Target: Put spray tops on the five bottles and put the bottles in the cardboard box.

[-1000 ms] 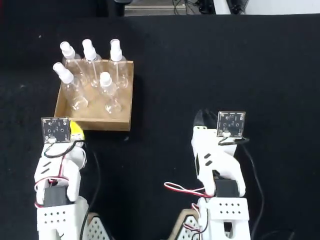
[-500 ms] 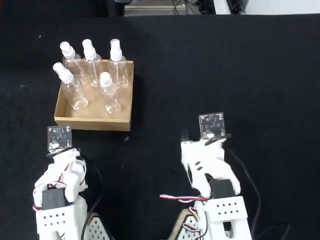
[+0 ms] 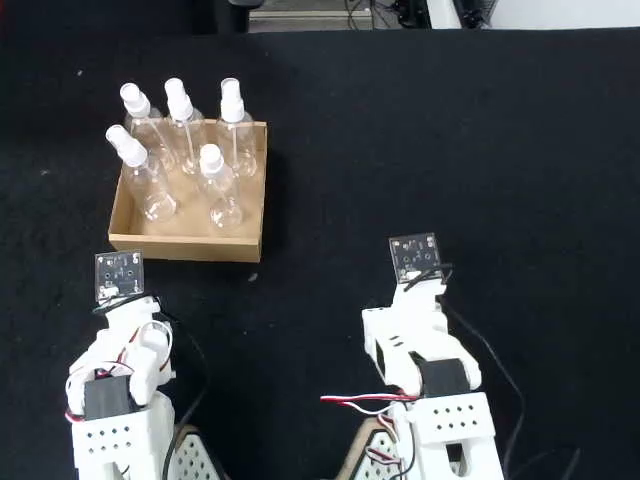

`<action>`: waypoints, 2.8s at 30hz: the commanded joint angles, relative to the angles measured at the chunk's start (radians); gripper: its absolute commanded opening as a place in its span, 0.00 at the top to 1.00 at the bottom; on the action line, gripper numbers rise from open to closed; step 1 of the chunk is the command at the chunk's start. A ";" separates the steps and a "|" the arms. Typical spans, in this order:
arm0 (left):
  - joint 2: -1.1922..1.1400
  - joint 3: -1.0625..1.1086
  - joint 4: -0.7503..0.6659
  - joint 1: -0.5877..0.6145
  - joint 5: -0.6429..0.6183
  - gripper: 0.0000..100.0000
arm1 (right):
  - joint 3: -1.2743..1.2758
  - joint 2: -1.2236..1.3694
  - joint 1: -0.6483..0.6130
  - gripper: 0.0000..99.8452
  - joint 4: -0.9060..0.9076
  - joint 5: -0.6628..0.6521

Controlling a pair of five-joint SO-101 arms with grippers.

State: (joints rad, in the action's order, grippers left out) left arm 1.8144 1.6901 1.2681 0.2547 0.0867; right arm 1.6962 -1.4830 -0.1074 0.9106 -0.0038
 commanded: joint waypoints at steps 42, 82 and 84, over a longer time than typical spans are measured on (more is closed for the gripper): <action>0.011 0.010 0.008 0.008 -0.002 0.97 | -0.013 -0.410 0.235 0.99 0.394 0.000; 0.011 0.008 0.006 0.007 0.000 0.97 | -0.013 -0.410 0.238 0.99 0.394 0.000; 0.011 0.008 0.006 0.007 0.000 0.97 | -0.013 -0.410 0.238 0.99 0.394 0.000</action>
State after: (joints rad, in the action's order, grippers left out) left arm 1.8144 1.6901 1.2681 0.2547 0.0852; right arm 1.6932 -1.7975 0.1181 1.2988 -0.0054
